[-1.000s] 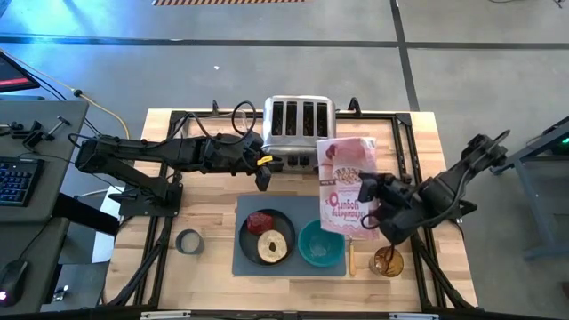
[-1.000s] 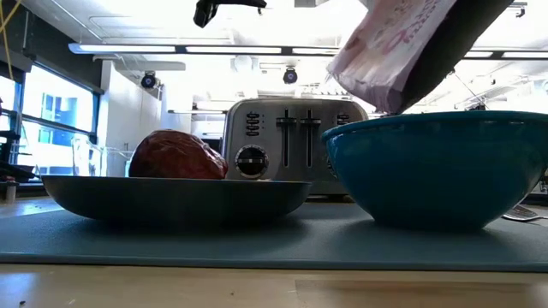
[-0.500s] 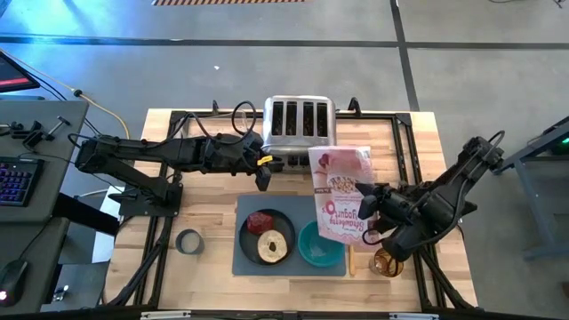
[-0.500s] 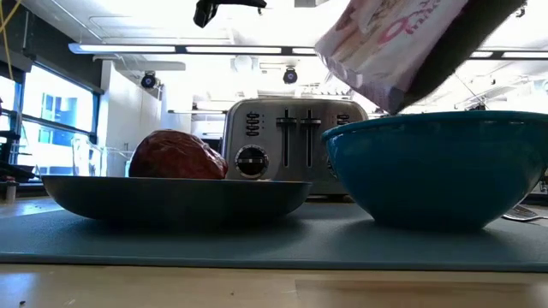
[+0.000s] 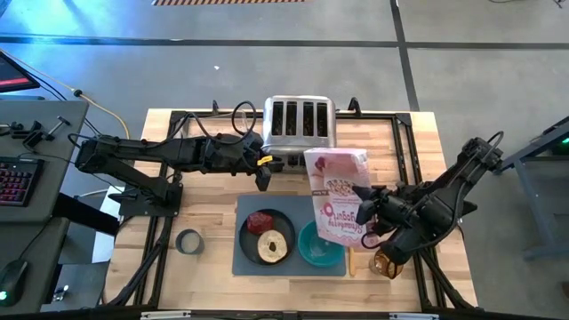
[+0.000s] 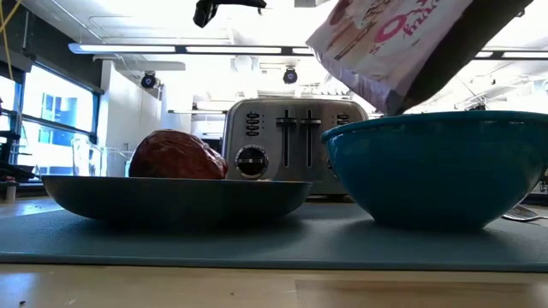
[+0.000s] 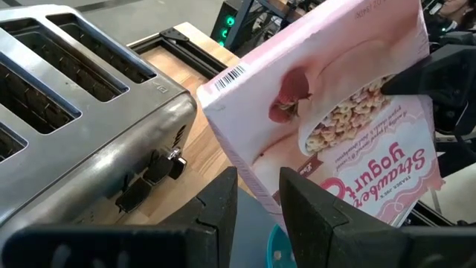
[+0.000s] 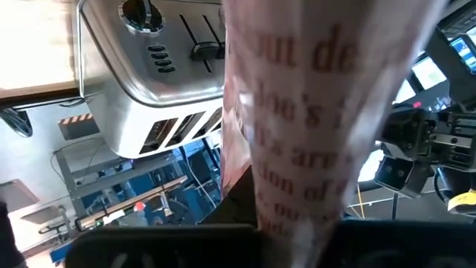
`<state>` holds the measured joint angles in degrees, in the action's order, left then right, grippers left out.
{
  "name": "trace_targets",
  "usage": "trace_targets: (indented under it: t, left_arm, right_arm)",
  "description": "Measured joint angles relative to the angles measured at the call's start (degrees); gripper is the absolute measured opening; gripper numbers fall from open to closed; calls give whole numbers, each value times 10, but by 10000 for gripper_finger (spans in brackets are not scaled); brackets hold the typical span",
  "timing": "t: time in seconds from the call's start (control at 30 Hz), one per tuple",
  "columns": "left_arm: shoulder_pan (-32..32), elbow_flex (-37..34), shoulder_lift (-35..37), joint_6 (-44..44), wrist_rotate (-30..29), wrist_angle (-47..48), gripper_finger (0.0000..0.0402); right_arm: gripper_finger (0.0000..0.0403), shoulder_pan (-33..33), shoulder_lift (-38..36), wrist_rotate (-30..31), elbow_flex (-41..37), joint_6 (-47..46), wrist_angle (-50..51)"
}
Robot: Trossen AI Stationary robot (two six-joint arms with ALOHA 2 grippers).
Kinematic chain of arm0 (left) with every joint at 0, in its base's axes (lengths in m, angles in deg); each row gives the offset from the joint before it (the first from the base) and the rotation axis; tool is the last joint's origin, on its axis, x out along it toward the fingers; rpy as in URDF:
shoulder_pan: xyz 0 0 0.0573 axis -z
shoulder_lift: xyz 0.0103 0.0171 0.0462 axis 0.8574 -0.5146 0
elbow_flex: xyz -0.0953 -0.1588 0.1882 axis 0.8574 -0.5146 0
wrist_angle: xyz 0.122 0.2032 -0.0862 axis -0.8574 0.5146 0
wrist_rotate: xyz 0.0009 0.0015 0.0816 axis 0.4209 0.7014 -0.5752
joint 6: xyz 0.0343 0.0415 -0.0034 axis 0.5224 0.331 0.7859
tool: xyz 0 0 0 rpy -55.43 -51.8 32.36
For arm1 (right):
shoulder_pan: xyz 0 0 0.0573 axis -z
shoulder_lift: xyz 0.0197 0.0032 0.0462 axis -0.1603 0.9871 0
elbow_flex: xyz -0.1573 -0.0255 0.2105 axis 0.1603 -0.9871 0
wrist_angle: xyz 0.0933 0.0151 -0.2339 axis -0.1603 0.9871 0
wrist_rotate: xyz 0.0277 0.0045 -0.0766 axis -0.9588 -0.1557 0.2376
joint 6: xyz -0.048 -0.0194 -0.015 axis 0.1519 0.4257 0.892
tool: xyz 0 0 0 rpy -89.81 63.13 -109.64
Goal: Arrange a breakfast setting
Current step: Pour the cereal from the pink cereal box into the blue bowl
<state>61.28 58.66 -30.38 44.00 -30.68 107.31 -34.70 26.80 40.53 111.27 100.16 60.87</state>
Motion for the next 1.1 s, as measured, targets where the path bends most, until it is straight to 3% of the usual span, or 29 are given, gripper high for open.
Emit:
trace_targets:
  t: [0.2,0.33,1.1]
  left_arm:
    - [0,0,0,0,0,0,90]
    - [0,0,0,0,0,0,90]
    - [0,0,0,0,0,0,90]
  right_arm:
    - [0,0,0,51,0,19,-1]
    - [0,0,0,17,0,35,-8]
    - [0,0,0,36,0,44,-9]
